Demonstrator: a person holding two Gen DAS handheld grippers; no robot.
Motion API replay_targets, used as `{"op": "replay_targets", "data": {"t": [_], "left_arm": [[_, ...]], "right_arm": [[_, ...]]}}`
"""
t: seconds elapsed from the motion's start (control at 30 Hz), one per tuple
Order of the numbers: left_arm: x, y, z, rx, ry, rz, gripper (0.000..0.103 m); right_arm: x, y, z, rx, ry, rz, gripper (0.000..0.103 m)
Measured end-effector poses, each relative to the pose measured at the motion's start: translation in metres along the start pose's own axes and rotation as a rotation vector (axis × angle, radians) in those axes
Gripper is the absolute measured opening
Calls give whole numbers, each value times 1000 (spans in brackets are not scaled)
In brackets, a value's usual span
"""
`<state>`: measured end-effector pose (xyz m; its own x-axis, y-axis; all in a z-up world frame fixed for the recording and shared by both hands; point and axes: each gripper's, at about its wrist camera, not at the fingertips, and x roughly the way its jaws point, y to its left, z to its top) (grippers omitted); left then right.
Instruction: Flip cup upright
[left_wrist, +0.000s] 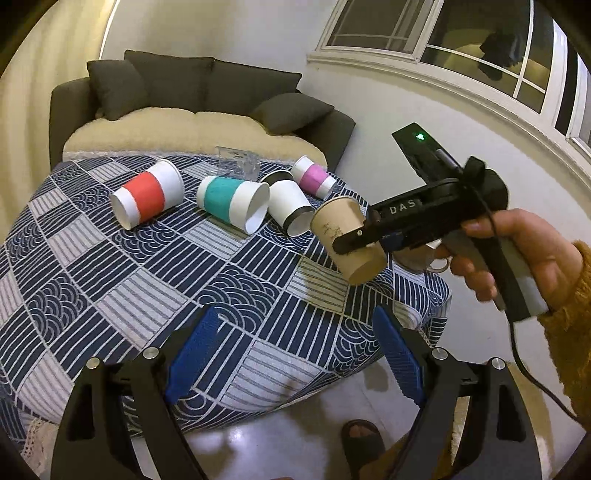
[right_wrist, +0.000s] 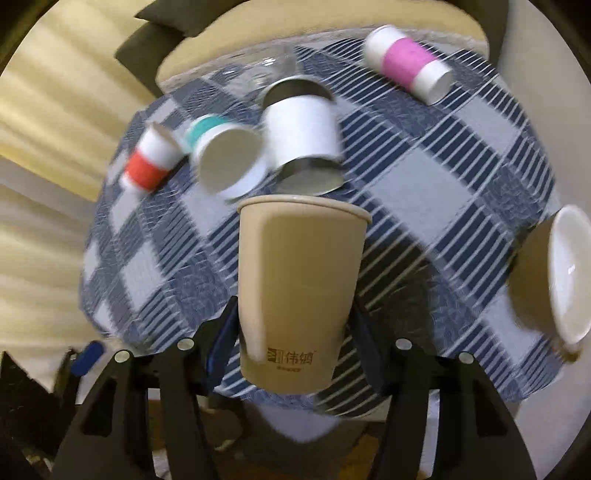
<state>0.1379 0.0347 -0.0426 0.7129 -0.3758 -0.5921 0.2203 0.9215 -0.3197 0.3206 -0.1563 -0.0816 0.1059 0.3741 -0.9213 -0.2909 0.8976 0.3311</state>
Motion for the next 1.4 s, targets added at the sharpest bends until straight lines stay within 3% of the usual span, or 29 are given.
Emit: {"op": "replay_targets", "data": {"t": [0.23,0.63,0.83,1.1,1.4], "left_arm": [[-20,12,-8,-33,-20,25,84],[-24,15,-15,-6,10,44,84],[-20,11,-14,8,9,27,84],[-17,11,-15,0,26,27,84],[-14,10,-12,-116,74,-108,84]], "right_arm": [[28,28,-21,-13,62,54,59],[51,49,-17,-64,77,-22,59],[53,49,-17,-47,72,0,62],[19,44,-22,-39,4,56,67],[-47,19,-72,-67,-164,141,68]]}}
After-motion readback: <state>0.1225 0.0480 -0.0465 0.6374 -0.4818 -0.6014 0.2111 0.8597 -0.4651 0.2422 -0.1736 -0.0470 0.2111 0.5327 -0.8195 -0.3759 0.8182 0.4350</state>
